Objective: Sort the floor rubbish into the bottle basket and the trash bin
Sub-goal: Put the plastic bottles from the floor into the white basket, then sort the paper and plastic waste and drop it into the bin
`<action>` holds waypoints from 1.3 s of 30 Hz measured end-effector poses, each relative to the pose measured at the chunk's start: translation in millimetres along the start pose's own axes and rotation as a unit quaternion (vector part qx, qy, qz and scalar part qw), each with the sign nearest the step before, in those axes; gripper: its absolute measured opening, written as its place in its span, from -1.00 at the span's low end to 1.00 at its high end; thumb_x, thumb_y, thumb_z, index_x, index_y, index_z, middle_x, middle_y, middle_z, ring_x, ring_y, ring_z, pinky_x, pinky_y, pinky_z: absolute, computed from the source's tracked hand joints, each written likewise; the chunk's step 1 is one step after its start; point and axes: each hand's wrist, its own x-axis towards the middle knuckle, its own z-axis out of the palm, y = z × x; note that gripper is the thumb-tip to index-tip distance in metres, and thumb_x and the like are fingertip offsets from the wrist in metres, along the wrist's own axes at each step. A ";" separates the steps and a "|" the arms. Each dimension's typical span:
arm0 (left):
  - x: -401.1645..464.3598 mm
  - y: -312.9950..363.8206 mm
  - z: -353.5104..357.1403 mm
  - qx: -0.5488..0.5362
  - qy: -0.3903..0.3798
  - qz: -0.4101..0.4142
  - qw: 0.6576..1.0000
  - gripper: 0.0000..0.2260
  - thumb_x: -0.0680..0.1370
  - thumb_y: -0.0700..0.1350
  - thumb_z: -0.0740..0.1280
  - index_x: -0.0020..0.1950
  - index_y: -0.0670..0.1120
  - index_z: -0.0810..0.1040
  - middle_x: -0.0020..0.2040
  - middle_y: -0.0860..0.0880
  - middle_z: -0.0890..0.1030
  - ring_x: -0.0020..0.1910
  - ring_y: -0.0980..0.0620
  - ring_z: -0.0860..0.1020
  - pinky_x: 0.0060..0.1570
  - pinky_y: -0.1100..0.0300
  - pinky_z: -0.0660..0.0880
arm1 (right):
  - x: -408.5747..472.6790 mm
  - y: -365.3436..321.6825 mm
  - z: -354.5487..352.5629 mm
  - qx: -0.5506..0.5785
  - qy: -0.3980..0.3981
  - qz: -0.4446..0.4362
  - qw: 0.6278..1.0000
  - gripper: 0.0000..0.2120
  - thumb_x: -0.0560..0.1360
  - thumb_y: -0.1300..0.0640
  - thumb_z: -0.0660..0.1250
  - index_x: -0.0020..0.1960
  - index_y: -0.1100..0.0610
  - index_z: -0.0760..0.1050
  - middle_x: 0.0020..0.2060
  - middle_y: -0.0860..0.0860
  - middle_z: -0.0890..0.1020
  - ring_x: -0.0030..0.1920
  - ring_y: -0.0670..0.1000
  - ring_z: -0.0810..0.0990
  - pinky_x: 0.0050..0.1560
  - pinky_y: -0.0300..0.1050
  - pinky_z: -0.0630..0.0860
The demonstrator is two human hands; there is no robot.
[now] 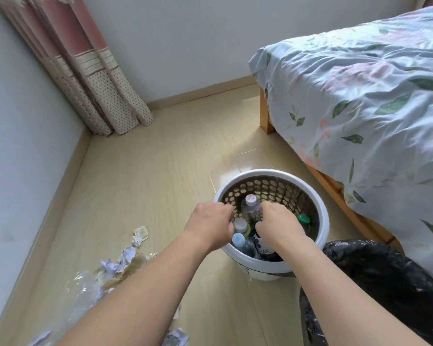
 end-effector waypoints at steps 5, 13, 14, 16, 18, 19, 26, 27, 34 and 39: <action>-71.6 -56.0 -26.5 -0.031 0.009 -0.076 0.997 -0.71 0.58 -0.03 0.17 0.26 -0.05 0.48 0.18 -0.04 0.55 0.19 -0.08 0.48 0.21 0.05 0.40 | -37.0 -66.9 1.4 -0.035 0.012 -0.101 0.994 -0.77 0.48 0.25 0.20 0.14 0.16 0.41 0.10 0.09 0.50 0.04 0.10 0.50 0.07 -0.01 0.52; -205.3 -150.9 -29.8 -0.111 -0.015 -0.217 0.970 -0.70 0.59 -0.03 0.17 0.29 -0.04 0.47 0.25 -0.03 0.51 0.24 -0.06 0.45 0.22 0.04 0.42 | -107.2 -170.9 59.7 -0.054 -0.102 -0.216 0.969 -0.50 0.52 0.17 0.23 0.45 0.10 0.29 0.36 0.04 0.40 0.29 0.10 0.42 0.24 -0.07 0.41; -222.9 -161.5 -23.6 -0.119 -0.019 -0.233 0.965 -0.70 0.60 0.00 0.17 0.29 -0.04 0.48 0.23 -0.03 0.51 0.23 -0.06 0.45 0.21 0.04 0.42 | -113.3 -180.4 72.0 -0.058 -0.118 -0.222 0.966 -0.49 0.51 0.17 0.23 0.45 0.10 0.29 0.36 0.04 0.40 0.29 0.10 0.42 0.24 -0.07 0.41; -255.8 -181.5 -6.2 -0.131 -0.031 -0.262 0.956 -0.71 0.60 0.00 0.18 0.26 -0.05 0.48 0.21 -0.03 0.51 0.22 -0.07 0.47 0.19 0.03 0.43 | -123.8 -195.3 97.5 -0.072 -0.152 -0.230 0.959 -0.49 0.50 0.17 0.24 0.45 0.09 0.29 0.35 0.05 0.40 0.29 0.10 0.42 0.25 -0.08 0.39; -286.1 -199.9 17.1 -0.148 -0.039 -0.290 0.945 -0.74 0.59 -0.04 0.18 0.24 -0.06 0.48 0.22 -0.03 0.51 0.22 -0.06 0.47 0.16 0.05 0.44 | -129.6 -206.8 124.1 -0.087 -0.184 -0.232 0.951 -0.50 0.51 0.16 0.23 0.44 0.08 0.30 0.34 0.05 0.41 0.30 0.09 0.41 0.25 -0.08 0.39; -300.2 -207.4 29.9 -0.159 -0.041 -0.305 0.938 -0.75 0.59 -0.06 0.18 0.25 -0.05 0.48 0.24 -0.02 0.51 0.23 -0.05 0.47 0.14 0.08 0.43 | -131.1 -210.8 136.8 -0.093 -0.199 -0.228 0.949 -0.51 0.51 0.16 0.23 0.43 0.08 0.31 0.33 0.04 0.41 0.30 0.08 0.41 0.23 -0.09 0.40; -392.6 -241.4 139.5 -0.253 -0.127 -0.438 0.853 -0.72 0.52 -0.09 0.21 0.23 -0.01 0.48 0.23 -0.01 0.52 0.12 -0.05 0.51 0.04 0.09 0.49 | -145.0 -232.6 235.8 -0.122 -0.288 -0.197 0.929 -0.52 0.55 0.07 0.20 0.45 0.09 0.26 0.36 0.06 0.38 0.31 0.08 0.42 0.19 -0.09 0.39; -403.1 -243.1 154.8 -0.265 -0.142 -0.459 0.836 -0.70 0.52 -0.07 0.23 0.25 -0.01 0.47 0.23 -0.01 0.51 0.13 -0.05 0.51 0.04 0.09 0.49 | -147.9 -236.1 248.9 -0.129 -0.285 -0.205 0.927 -0.52 0.56 0.05 0.19 0.45 0.10 0.25 0.35 0.07 0.37 0.30 0.10 0.41 0.19 -0.07 0.40; -425.3 -236.3 226.9 -0.321 -0.099 -0.707 0.622 -0.34 0.42 0.18 0.38 0.41 -0.05 0.27 0.33 -0.09 0.35 0.33 -0.17 0.31 0.11 0.01 0.36 | -146.8 -256.2 313.1 -0.199 -0.219 -0.245 0.923 -0.28 0.55 -0.08 0.24 0.56 0.08 -0.03 0.39 0.07 0.22 0.33 0.14 0.28 0.28 -0.06 0.33; -431.3 -224.6 262.1 -0.351 -0.064 -0.831 0.427 -0.16 0.25 0.25 0.49 0.34 -0.11 0.20 0.31 -0.15 0.24 0.31 -0.16 0.20 0.24 -0.09 0.34 | -133.5 -251.5 339.6 -0.269 -0.177 -0.271 0.907 -0.24 0.56 -0.10 0.22 0.58 0.04 -0.14 0.36 0.09 0.28 0.32 0.16 0.28 0.31 -0.03 0.29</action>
